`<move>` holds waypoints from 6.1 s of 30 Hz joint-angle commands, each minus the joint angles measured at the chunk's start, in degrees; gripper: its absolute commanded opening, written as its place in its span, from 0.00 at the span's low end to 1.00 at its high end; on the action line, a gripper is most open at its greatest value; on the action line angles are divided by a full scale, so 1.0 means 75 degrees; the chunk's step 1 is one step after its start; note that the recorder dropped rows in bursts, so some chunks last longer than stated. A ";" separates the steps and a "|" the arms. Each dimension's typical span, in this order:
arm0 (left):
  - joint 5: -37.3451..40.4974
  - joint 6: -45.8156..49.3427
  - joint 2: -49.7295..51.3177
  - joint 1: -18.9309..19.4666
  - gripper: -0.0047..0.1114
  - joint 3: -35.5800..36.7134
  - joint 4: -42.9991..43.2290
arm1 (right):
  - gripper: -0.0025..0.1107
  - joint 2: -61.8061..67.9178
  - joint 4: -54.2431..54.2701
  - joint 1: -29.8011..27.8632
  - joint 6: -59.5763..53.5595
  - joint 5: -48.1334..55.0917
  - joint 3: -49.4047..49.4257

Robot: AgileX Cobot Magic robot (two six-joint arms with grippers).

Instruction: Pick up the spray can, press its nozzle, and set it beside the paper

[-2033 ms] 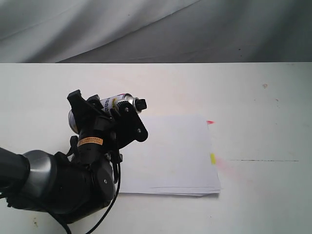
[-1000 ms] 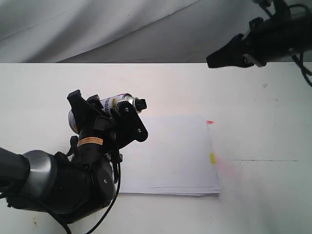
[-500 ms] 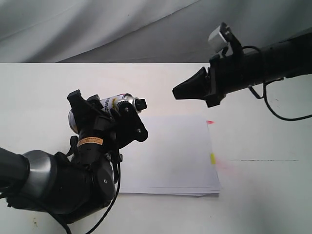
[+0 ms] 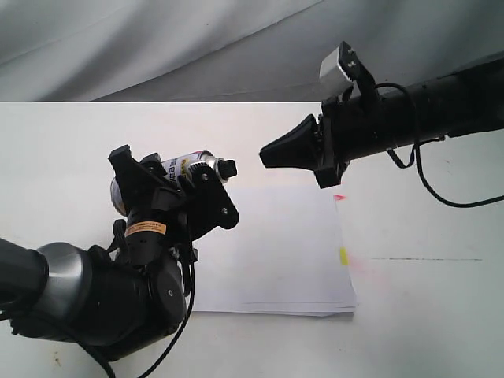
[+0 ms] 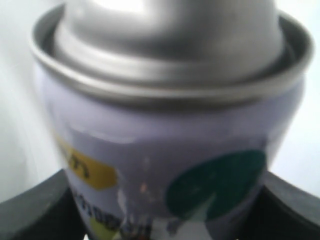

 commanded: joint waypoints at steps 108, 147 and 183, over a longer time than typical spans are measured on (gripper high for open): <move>-0.0131 -0.0284 -0.0057 0.0011 0.04 -0.0083 0.0406 | 0.02 0.0762 0.1015 0.1135 -0.0503 -0.0767 -0.0218; -0.0179 -0.0288 -0.0057 0.0011 0.04 -0.0083 0.0422 | 0.02 -0.0253 -0.0019 0.0061 0.0352 -0.0447 0.0182; 0.2907 -1.0009 -0.3805 0.4210 0.04 0.1265 0.5734 | 0.02 -0.4260 -0.1585 0.0075 0.3507 -0.0227 0.0182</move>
